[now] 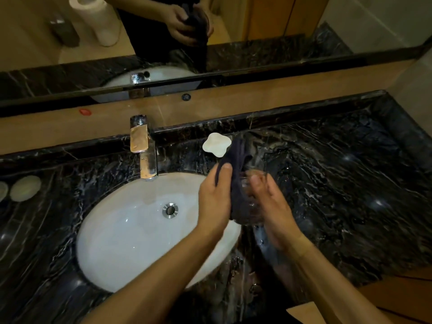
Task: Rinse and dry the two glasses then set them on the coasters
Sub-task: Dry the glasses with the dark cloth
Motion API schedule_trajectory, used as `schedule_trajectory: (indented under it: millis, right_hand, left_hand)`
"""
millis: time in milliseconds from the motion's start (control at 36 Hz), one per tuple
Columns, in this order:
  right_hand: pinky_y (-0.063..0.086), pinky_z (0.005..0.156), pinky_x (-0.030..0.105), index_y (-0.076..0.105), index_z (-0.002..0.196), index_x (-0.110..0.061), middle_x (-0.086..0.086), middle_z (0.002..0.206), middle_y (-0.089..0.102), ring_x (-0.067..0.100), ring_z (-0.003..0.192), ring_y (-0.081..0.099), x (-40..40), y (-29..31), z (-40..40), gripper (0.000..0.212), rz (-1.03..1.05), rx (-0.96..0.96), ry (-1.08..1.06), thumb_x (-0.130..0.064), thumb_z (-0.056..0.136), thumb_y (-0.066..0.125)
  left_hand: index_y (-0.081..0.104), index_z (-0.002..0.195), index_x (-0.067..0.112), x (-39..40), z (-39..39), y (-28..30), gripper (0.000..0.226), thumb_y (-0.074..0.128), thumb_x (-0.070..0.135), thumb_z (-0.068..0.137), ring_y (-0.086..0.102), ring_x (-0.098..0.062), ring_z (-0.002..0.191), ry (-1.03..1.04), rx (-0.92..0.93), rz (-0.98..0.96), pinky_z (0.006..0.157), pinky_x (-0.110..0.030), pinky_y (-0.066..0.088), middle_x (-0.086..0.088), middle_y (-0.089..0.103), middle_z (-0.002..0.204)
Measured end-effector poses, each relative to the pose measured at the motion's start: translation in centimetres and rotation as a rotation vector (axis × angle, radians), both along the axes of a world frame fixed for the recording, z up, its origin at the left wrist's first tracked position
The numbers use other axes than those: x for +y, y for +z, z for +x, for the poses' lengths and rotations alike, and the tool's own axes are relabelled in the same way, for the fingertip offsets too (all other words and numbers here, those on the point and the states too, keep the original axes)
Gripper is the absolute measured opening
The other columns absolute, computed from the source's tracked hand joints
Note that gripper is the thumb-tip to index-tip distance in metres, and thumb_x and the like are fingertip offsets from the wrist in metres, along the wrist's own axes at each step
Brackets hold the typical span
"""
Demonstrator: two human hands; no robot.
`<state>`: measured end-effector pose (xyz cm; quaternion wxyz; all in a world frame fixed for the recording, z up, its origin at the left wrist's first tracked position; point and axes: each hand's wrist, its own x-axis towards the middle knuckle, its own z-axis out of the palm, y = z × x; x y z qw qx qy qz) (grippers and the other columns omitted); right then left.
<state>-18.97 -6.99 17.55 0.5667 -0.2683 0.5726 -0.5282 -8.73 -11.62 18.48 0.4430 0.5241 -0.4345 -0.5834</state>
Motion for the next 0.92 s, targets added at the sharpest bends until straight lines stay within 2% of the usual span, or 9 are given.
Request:
schedule_trajectory:
  millis: [111,194,278,361,500,583,667,806,917]
  right_hand:
    - [0.059,0.071,0.045,0.051,0.126,-0.024,0.019,0.124,0.062,0.035,0.103,0.067,-0.2,-0.4,-1.1,0.074,0.003,-0.069,0.195,-0.032,0.062,0.088]
    - [0.058,0.072,0.036,0.052,0.120,-0.024,0.017,0.118,0.064,0.020,0.097,0.067,-0.7,-0.5,-1.9,0.077,-0.021,0.151,0.270,-0.016,0.054,0.091]
    - [0.053,0.079,0.026,0.053,0.112,-0.033,-0.007,0.106,0.070,0.004,0.094,0.068,-0.9,-0.3,-3.1,0.072,-0.027,0.440,0.281,-0.018,0.054,0.092]
    - [0.055,0.077,0.036,0.056,0.105,-0.030,-0.004,0.096,0.071,0.008,0.088,0.069,-0.8,0.9,-3.5,0.061,-0.042,0.581,0.377,-0.028,0.051,0.086]
    - [0.053,0.070,0.026,0.053,0.099,-0.033,-0.010,0.091,0.068,0.008,0.079,0.063,-0.7,2.9,-3.3,0.059,-0.062,0.701,0.620,-0.028,0.047,0.082]
    - [0.054,0.078,0.036,0.055,0.112,-0.028,-0.009,0.099,0.068,0.010,0.087,0.065,-0.6,2.6,-3.2,0.070,-0.054,0.762,0.771,-0.034,0.046,0.081]
    - [0.054,0.081,0.040,0.053,0.117,-0.030,-0.008,0.104,0.067,0.013,0.092,0.066,-0.6,2.4,-2.9,0.075,-0.082,0.797,0.856,-0.032,0.048,0.084]
    - [0.053,0.064,0.021,0.053,0.110,-0.034,-0.010,0.093,0.066,0.002,0.074,0.060,-0.1,1.1,-2.2,0.068,-0.012,0.802,1.047,-0.019,0.054,0.088]
    - [0.056,0.075,0.032,0.053,0.116,-0.029,-0.007,0.100,0.067,0.007,0.085,0.064,0.0,0.4,-1.9,0.072,-0.035,0.763,0.955,-0.021,0.054,0.088]
  left_hand:
    - [0.066,0.088,0.035,-1.6,1.2,0.0,0.018,0.050,0.034,0.097,0.064,-0.004,0.078,-0.144,-0.165,-0.163,0.071,-0.025,0.051,0.012,0.072,0.083]
    - [0.069,0.105,0.020,-2.1,2.8,0.1,0.029,0.046,0.036,0.095,0.061,-0.005,0.096,-0.234,-0.359,-0.506,0.083,-0.026,0.049,0.007,0.065,0.103]
    - [0.068,0.110,0.006,-2.1,4.7,0.6,0.032,0.047,0.026,0.096,0.053,-0.017,0.112,-0.290,-0.536,-0.828,0.096,-0.027,0.041,0.000,0.055,0.119]
    - [0.065,0.116,0.006,-1.5,5.5,0.8,0.039,0.044,0.034,0.098,0.045,-0.026,0.116,-0.542,-0.688,-1.030,0.103,-0.036,0.033,-0.009,0.056,0.124]
    - [0.056,0.126,0.010,-1.2,6.1,1.4,0.053,0.069,0.042,0.085,0.048,-0.016,0.125,-1.018,-0.579,-0.936,0.118,-0.041,0.018,-0.002,0.058,0.125]
    - [0.054,0.117,0.023,-1.1,6.5,1.5,0.038,0.070,0.039,0.087,0.046,-0.012,0.127,-1.159,-0.619,-0.948,0.120,-0.048,0.012,0.005,0.060,0.123]
    - [0.056,0.097,0.029,-0.8,6.8,1.2,0.017,0.066,0.039,0.089,0.050,-0.007,0.118,-1.260,-0.720,-0.942,0.121,-0.049,0.000,0.009,0.065,0.107]
    - [0.061,0.086,0.028,-0.2,7.9,0.2,0.012,0.056,0.038,0.090,0.060,-0.013,0.091,-1.414,-0.973,-1.090,0.119,-0.055,0.000,0.009,0.062,0.084]
    - [0.063,0.098,0.029,-0.5,8.5,-0.5,0.016,0.054,0.042,0.093,0.058,-0.013,0.105,-1.342,-0.924,-1.071,0.121,-0.046,0.008,0.011,0.066,0.099]
